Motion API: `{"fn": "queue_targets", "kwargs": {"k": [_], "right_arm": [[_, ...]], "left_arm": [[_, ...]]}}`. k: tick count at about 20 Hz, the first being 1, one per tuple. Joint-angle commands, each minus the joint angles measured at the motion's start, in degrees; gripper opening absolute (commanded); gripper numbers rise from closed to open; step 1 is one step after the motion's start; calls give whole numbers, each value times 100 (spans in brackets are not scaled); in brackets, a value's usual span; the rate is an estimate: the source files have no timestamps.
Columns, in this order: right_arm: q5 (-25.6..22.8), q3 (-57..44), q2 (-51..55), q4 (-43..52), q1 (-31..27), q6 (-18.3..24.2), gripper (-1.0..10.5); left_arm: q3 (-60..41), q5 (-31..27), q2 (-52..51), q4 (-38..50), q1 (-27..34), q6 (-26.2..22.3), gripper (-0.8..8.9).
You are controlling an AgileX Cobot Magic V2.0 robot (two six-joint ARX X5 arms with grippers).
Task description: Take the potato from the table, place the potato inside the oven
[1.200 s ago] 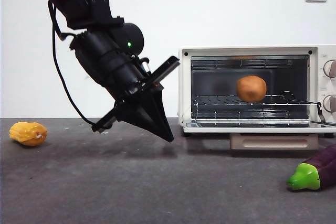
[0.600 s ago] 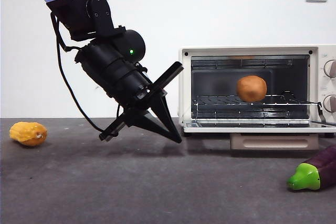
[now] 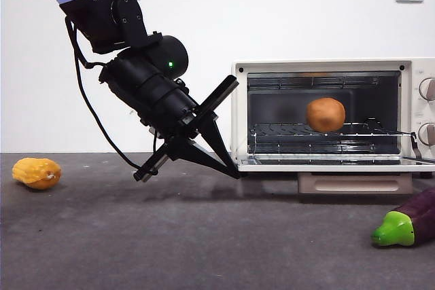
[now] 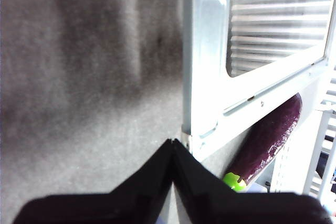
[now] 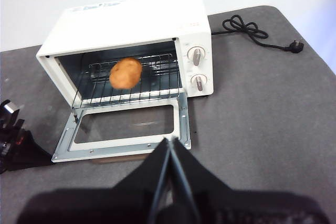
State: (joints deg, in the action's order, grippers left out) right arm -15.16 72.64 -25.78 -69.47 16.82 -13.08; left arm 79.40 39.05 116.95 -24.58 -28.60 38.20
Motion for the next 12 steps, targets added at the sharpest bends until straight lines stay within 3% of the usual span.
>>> {"fn": "queue_targets", "kwargs": {"k": [1, 8, 12], "right_arm": [[15, 28, 31, -13, 7, -39, -12], [17, 28, 31, -120, 9, -44, -12], [17, 28, 31, -179, 9, -44, -12]], "left_arm": [[-35, 42, 138, 59, 15, 20, -6], [-35, 92, 168, 184, 7, 39, -6], [-35, 612, 243, 433, 13, 129, -6]]}}
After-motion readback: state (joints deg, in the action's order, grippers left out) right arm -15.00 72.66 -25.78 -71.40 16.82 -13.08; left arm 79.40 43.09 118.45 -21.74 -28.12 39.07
